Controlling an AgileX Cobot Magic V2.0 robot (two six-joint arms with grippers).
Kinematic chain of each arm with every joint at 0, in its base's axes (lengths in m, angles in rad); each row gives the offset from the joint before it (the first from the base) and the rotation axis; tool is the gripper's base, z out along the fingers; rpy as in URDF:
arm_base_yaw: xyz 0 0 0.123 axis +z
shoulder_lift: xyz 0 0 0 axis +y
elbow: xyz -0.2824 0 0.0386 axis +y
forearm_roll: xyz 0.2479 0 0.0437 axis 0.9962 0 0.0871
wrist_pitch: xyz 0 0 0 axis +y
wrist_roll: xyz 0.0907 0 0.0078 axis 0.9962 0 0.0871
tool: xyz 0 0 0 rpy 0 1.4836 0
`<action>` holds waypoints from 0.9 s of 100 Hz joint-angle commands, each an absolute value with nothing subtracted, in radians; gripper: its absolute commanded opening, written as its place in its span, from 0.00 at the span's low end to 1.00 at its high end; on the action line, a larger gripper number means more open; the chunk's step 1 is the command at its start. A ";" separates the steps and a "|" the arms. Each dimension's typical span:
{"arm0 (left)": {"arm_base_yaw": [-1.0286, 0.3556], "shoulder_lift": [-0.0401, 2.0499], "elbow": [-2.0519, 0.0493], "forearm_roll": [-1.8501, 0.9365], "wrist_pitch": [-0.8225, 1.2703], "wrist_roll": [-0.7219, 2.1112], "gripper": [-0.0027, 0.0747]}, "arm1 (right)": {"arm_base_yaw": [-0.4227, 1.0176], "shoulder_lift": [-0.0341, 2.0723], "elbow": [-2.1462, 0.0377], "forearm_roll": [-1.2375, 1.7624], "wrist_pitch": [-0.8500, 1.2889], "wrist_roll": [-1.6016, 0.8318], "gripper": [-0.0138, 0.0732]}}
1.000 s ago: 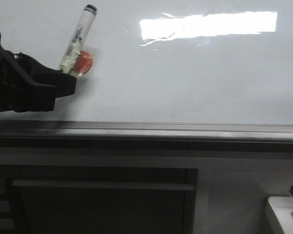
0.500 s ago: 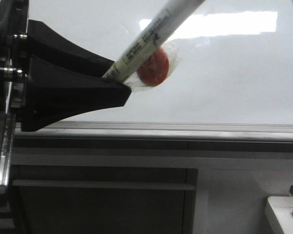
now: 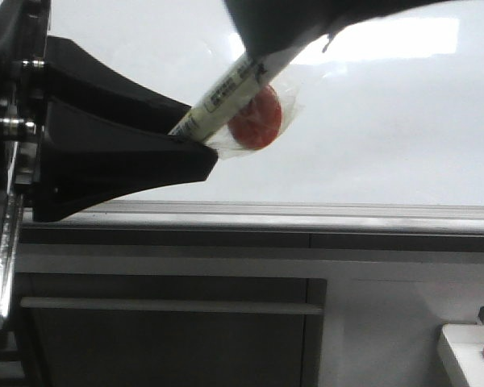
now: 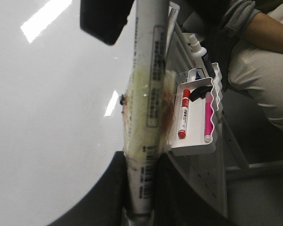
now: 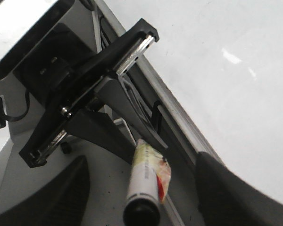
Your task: Write number 0 on whiteboard
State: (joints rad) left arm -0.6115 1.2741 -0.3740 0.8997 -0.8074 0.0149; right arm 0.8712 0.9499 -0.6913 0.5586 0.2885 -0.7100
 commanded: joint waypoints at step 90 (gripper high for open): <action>-0.613 1.131 -0.356 0.696 -0.839 0.016 0.74 | 0.863 1.008 -0.753 0.572 0.144 -0.724 0.08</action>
